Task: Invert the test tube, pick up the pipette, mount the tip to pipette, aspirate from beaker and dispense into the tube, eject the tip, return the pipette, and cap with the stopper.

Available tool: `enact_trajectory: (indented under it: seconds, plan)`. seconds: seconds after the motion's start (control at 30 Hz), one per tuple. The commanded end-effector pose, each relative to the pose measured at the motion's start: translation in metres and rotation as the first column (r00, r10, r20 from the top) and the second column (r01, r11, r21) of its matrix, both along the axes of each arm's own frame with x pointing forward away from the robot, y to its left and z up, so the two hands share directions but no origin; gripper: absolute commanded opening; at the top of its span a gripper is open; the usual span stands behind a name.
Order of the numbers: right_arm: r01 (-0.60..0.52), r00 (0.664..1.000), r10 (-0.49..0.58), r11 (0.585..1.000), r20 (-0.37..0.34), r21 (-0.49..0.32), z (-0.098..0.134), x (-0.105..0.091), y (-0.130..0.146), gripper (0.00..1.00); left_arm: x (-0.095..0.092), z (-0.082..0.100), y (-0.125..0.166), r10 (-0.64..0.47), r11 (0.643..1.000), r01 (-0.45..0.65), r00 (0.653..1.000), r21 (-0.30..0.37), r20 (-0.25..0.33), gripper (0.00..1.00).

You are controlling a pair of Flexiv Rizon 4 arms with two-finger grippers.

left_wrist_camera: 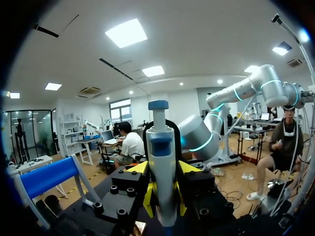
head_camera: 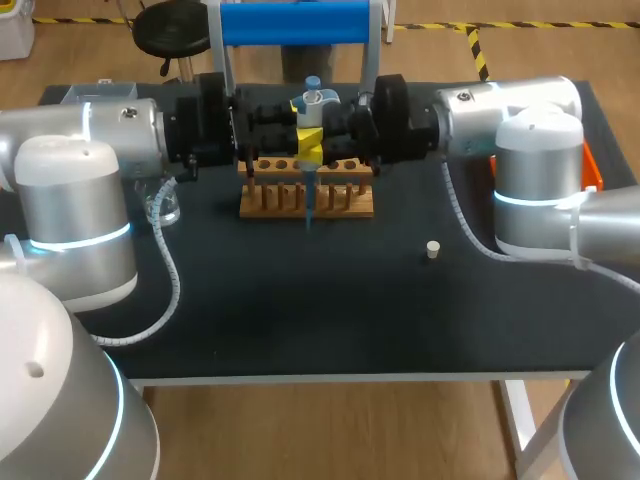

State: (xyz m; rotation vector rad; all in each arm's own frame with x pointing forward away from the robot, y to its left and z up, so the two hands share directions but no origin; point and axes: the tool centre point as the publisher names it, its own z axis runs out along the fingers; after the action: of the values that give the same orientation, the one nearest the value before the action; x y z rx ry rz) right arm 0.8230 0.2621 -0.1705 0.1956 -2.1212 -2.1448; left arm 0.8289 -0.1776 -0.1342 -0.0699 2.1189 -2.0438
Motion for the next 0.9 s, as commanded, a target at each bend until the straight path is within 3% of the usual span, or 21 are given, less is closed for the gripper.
enact_trajectory:
  seconds: [0.03,0.33,0.9]
  plan:
    - [-0.003,1.000,0.003,1.000,0.001,0.002,0.000,0.001,-0.005,0.00,0.000,0.000,0.000,-0.001,1.000,0.001,1.000,-0.002,0.001,1.00]
    - [0.001,1.000,-0.001,1.000,0.008,-0.003,0.004,0.011,-0.033,0.00,0.000,0.000,0.000,-0.001,1.000,0.001,1.000,-0.002,0.001,1.00]
    - [-0.034,0.999,0.033,0.999,0.038,0.025,0.021,0.035,-0.122,0.00,0.000,0.000,0.000,-0.001,1.000,0.001,1.000,-0.002,0.001,1.00]
